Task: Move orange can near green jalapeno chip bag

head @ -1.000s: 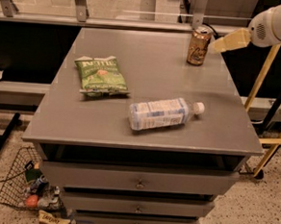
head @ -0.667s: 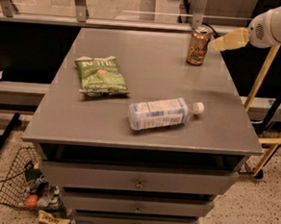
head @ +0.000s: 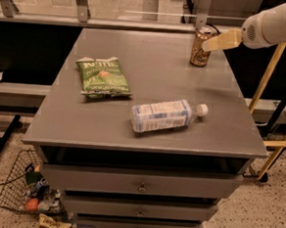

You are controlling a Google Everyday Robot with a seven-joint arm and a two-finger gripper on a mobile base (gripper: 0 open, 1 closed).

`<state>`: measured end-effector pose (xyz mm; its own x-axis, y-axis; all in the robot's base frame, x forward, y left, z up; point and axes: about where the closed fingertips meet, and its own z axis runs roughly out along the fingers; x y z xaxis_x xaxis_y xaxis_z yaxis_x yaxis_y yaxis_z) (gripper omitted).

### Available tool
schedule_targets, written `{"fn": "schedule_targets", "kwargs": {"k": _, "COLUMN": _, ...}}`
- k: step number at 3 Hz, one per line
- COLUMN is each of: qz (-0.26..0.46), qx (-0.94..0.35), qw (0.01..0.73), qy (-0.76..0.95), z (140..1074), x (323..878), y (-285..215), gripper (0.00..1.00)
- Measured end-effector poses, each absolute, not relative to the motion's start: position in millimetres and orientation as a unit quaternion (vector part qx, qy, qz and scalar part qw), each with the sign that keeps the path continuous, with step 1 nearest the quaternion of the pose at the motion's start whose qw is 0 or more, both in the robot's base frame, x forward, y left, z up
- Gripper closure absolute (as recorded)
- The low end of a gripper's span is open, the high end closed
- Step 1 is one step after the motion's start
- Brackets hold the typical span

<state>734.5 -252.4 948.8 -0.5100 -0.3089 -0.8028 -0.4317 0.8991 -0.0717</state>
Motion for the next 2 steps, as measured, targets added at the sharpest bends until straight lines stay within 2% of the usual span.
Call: {"fn": "schedule_targets", "kwargs": {"k": 2, "qz": 0.079, "qx": -0.221, "qw": 0.472, "qy": 0.850, "z": 933.5, "x": 782.9, "y": -197.9, "gripper": 0.00}}
